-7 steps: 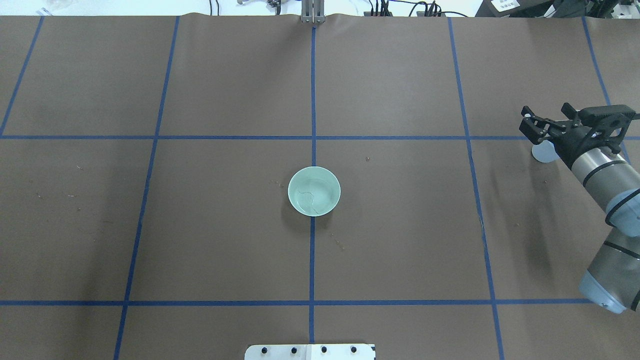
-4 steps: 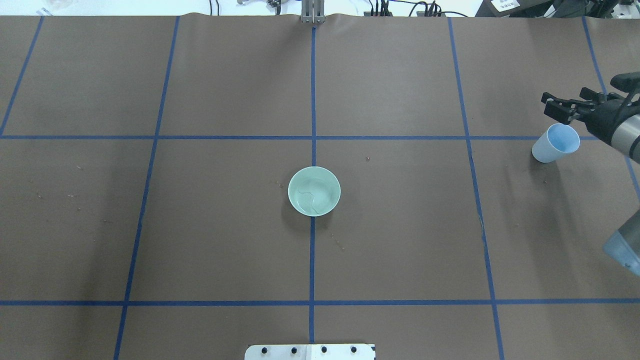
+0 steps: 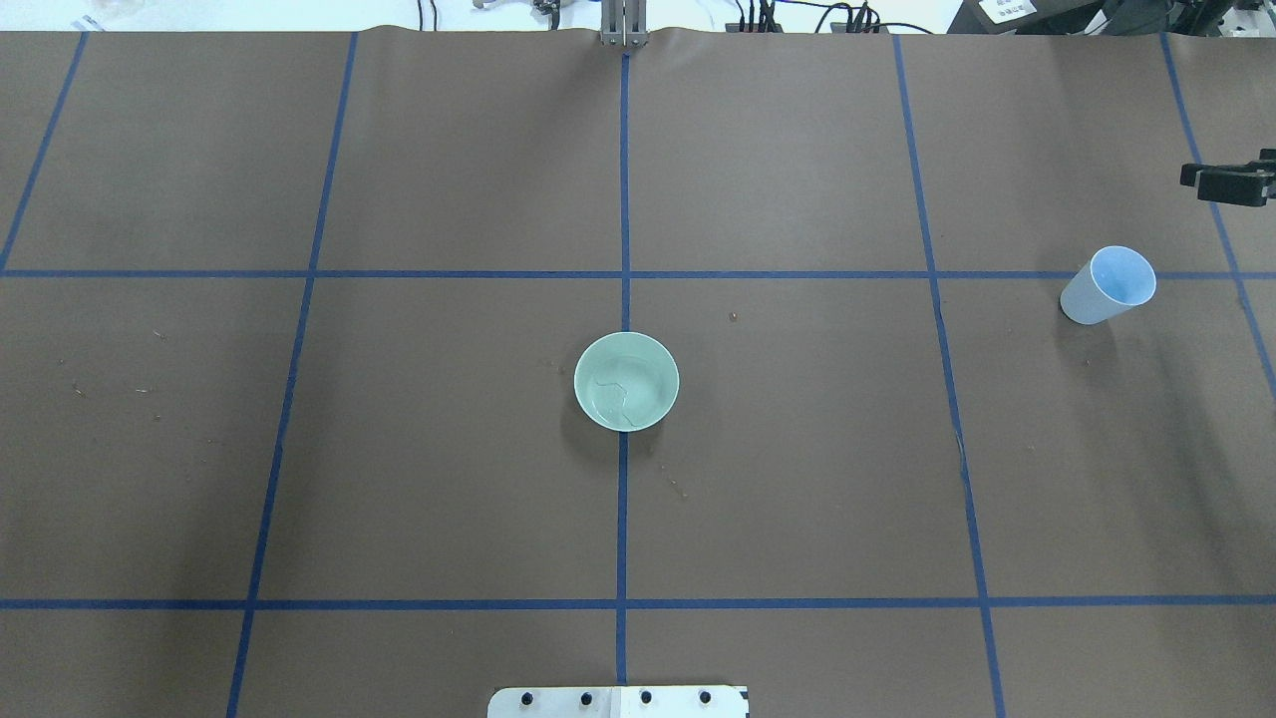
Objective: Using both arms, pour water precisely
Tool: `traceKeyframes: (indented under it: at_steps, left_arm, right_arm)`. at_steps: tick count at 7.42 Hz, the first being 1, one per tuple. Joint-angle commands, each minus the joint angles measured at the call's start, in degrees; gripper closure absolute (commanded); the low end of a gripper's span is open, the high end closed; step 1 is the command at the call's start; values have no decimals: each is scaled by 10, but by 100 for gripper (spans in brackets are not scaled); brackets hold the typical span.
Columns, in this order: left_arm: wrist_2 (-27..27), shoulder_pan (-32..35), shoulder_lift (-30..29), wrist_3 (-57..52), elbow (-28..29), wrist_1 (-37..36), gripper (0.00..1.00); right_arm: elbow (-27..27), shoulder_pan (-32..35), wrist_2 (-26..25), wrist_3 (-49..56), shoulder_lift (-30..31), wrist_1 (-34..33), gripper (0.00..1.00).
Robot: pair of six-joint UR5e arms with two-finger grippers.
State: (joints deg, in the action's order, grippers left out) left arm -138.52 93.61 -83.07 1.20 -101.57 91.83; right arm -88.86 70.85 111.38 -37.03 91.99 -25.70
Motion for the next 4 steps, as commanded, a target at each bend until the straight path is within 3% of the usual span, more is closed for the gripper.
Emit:
traceKeyframes:
  at_steps: [1,4]
  left_arm:
    - [-1,-16,-28,52,-14,-2,0]
    - [2,-104,-104,159,-13,-4,0]
  right_arm:
    - [4,66,93,110,6,-96,0]
    - [4,152,194,334,6,-291,0]
